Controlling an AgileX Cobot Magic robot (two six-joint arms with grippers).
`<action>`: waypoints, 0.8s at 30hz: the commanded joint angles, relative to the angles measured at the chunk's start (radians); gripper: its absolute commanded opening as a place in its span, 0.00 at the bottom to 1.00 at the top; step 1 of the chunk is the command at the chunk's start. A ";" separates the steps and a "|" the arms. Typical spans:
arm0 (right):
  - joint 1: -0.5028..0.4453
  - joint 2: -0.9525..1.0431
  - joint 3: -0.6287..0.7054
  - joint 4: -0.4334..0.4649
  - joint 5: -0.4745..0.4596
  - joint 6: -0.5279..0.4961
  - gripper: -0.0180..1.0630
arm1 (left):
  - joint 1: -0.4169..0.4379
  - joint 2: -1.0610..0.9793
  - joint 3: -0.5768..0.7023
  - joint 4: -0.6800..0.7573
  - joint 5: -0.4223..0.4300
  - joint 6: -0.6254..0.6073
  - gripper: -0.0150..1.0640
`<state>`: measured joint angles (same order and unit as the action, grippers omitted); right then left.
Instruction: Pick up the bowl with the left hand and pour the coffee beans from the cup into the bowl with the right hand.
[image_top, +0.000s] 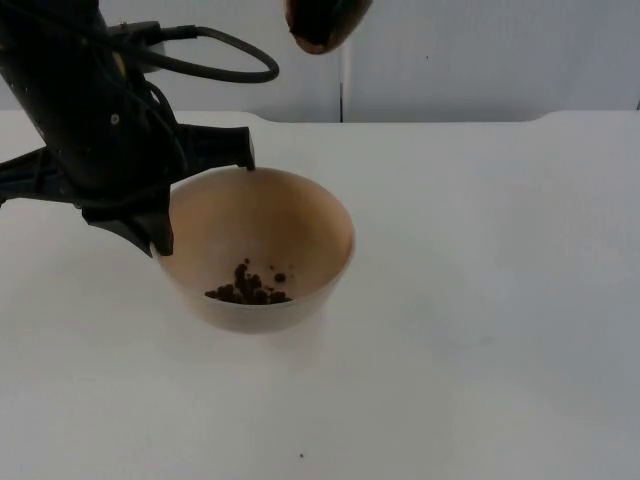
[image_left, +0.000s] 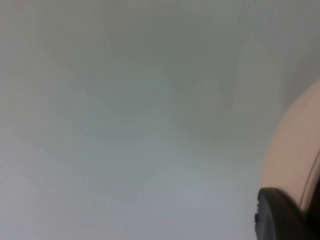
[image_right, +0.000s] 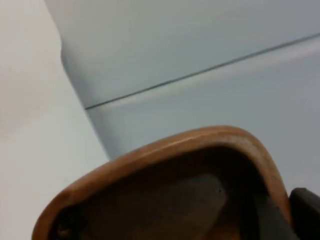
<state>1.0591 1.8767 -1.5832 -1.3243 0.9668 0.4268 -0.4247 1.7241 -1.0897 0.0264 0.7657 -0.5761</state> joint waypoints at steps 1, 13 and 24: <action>-0.025 -0.027 -0.003 0.069 -0.012 0.006 0.02 | -0.005 -0.009 -0.002 -0.008 -0.012 -0.009 0.01; -0.177 -0.144 -0.003 0.529 -0.108 -0.112 0.02 | -0.005 -0.009 -0.002 -0.014 -0.016 -0.009 0.01; -0.311 -0.152 -0.003 0.846 -0.127 -0.184 0.02 | -0.005 -0.009 -0.002 0.016 -0.016 -0.007 0.01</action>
<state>0.7577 1.7374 -1.5832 -0.5031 0.8601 0.2512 -0.4247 1.7241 -1.0897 0.0334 0.7538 -0.5761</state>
